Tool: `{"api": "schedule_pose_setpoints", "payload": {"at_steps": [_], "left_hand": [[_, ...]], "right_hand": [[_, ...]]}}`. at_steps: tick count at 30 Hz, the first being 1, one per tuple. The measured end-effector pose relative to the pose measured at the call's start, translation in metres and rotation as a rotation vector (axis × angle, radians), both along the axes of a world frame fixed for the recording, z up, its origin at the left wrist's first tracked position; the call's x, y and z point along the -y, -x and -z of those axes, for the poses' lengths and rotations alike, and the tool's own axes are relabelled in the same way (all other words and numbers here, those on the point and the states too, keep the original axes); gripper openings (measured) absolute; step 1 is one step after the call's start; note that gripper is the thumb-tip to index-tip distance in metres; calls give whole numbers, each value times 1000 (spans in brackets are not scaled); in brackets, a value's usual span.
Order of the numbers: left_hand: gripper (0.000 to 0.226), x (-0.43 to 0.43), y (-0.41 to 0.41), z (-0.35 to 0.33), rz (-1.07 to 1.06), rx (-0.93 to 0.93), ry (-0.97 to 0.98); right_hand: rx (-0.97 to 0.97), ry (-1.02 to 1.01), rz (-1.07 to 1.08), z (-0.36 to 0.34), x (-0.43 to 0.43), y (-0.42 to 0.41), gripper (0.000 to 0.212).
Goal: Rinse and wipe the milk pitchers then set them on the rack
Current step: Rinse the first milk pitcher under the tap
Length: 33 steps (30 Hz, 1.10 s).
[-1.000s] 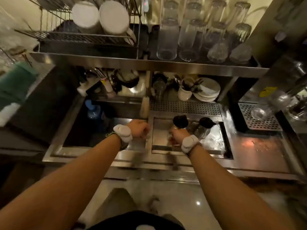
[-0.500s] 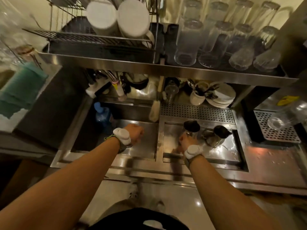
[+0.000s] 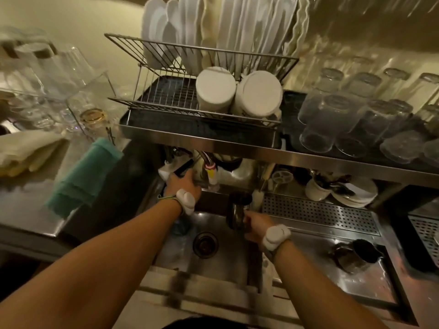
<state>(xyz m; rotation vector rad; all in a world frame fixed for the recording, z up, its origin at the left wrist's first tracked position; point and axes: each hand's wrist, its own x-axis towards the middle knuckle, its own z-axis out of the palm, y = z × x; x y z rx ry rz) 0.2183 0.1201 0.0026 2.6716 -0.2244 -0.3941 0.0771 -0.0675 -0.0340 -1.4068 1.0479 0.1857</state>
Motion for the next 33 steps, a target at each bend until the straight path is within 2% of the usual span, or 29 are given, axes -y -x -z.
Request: {"api": "schedule_pose_setpoints", "payload": {"at_steps": [5,7,9,14,18,21,33], "left_hand": [[74,-4,-40,-19,264,66,-223],[76,1,-56,-22,177,-23,-280],[75,6,-68,-21,7,-113,-246],[87,18,-72,-14,-259,-130,-144],[69,19,-78,-15,-119,-102,-320],[68,14,-82,-11,-18,-74,-394],[45,-15,-96,-1,-17,128,-311]], "right_hand": [[-108,-51,-226,13,-22,-26,36],[-110,-21,-249,19,-27,-38,39],[-123,-22,-283,19,-32,-49,40],[-133,-63,-256,28,-32,-63,38],[-126,-65,-256,40,-31,-72,38],[-128,-78,-256,48,-31,-75,41],[-89,-27,-236,64,-29,-76,42]]}}
